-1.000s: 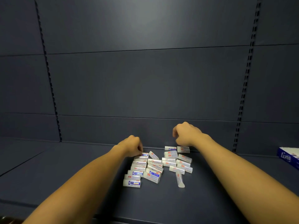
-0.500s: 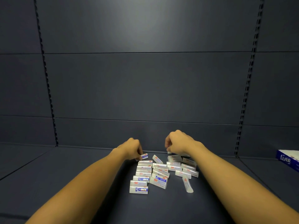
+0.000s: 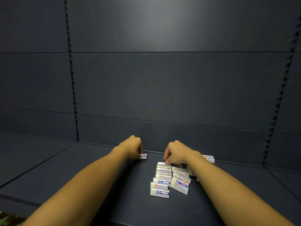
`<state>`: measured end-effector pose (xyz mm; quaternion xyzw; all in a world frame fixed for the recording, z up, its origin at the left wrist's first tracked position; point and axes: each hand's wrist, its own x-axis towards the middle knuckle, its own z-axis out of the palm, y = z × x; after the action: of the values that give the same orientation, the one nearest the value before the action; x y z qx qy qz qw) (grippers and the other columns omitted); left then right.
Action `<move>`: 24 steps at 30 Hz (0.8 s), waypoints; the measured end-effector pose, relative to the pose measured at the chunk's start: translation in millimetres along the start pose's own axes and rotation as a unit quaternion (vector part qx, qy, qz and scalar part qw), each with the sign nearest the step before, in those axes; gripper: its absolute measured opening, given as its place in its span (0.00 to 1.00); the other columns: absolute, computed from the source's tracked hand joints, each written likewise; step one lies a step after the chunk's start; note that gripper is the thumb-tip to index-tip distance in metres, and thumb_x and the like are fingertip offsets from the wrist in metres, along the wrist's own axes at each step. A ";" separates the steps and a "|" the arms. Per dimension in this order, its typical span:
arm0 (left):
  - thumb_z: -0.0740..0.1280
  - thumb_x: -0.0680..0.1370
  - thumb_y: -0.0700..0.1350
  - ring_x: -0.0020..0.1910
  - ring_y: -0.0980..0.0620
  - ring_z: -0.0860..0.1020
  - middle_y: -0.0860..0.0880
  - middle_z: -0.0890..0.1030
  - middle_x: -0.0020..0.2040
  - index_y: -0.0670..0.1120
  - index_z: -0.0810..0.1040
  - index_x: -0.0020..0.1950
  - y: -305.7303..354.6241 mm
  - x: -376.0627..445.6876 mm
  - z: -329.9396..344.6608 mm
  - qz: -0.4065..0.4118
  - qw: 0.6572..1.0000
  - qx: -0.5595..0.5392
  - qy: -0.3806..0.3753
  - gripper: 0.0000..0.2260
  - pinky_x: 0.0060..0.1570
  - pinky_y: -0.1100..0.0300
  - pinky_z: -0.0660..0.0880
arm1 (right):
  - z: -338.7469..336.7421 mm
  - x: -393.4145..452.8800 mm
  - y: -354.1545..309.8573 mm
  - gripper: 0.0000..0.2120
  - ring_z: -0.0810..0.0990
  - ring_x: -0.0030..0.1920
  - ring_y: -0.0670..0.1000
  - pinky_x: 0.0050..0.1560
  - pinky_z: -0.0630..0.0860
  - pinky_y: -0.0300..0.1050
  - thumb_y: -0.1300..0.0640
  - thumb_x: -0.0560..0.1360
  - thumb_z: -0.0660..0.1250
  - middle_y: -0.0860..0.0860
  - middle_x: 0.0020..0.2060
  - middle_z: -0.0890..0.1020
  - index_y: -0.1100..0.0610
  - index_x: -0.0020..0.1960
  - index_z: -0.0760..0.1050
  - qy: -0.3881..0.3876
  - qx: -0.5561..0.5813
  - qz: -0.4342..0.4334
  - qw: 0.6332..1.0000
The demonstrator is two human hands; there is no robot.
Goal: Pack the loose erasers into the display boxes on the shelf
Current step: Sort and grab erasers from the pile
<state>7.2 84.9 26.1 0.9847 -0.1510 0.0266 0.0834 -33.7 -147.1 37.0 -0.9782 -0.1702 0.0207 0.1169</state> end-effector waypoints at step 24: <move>0.73 0.72 0.41 0.45 0.47 0.83 0.50 0.83 0.44 0.50 0.87 0.46 2.2 -0.4 -39.8 -0.003 0.998 -0.017 0.061 0.06 0.49 0.49 0.83 | -0.7 -2.2 -13.0 0.05 0.82 0.48 0.54 0.51 0.81 0.49 0.60 0.75 0.72 0.53 0.49 0.84 0.56 0.51 0.84 0.070 -0.058 0.054 0.994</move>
<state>5.1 89.8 65.5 0.9800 -0.1431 0.0838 0.1097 -40.0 -136.1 40.7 -0.9902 -0.1099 -0.0512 0.0699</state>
